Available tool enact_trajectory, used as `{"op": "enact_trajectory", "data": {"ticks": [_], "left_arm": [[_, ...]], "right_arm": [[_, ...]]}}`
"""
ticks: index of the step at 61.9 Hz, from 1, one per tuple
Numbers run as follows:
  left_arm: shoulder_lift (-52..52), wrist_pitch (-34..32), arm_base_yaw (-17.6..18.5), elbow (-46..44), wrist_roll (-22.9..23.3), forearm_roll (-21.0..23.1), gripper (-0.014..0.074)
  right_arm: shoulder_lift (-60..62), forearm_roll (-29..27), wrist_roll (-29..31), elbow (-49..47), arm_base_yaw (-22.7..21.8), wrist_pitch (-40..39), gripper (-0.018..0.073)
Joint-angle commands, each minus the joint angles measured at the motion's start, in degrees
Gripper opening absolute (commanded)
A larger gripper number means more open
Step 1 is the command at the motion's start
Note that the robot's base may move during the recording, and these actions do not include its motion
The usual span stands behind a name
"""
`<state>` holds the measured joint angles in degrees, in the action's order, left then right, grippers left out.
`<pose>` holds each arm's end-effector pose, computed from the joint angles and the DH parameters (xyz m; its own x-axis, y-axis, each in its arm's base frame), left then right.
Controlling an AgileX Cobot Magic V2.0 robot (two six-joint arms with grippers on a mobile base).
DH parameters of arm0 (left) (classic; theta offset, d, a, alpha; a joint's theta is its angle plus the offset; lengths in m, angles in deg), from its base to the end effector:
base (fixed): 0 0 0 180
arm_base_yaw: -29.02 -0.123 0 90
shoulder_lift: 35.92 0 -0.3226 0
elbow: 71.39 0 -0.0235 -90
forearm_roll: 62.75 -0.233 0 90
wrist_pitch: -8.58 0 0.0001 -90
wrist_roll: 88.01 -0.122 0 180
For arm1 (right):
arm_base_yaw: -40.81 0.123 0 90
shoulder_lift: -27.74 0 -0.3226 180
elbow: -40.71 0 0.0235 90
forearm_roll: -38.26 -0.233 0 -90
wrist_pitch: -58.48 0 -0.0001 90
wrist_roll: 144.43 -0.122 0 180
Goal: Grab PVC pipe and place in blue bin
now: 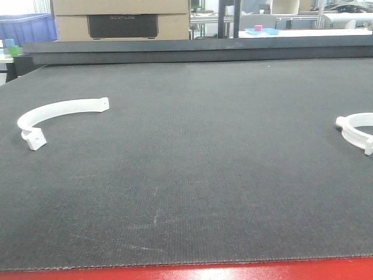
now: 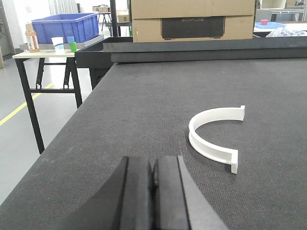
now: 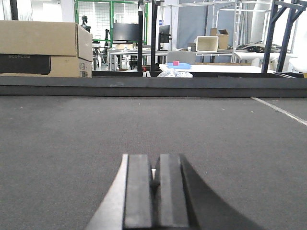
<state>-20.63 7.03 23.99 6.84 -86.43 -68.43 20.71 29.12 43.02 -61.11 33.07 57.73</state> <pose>0.0446 0.0036 0.2129 -0.0404 0.0682 -0.9969 -0.0823 0.9940 0.0713 0.0312 -0.0045 0.2170 0.0995 0.0162 -0.9949 0.1339 0.9906 0.0295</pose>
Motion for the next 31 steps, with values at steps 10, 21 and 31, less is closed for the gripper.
{"op": "enact_trajectory", "data": {"ticks": [10,21,31], "left_arm": [[-0.23,-1.00,0.12,-0.11,0.13,-0.16,-0.0111],[-0.23,-1.00,0.12,-0.11,0.13,-0.16,-0.0111],[-0.23,-1.00,0.12,-0.11,0.13,-0.16,-0.0111]], "right_arm": [[0.15,0.31,0.24,-0.05,-0.20,-1.39,-0.0169],[0.15,0.31,0.24,-0.05,-0.20,-3.04,-0.0169],[0.15,0.31,0.24,-0.05,-0.20,-4.60,-0.0169]]}}
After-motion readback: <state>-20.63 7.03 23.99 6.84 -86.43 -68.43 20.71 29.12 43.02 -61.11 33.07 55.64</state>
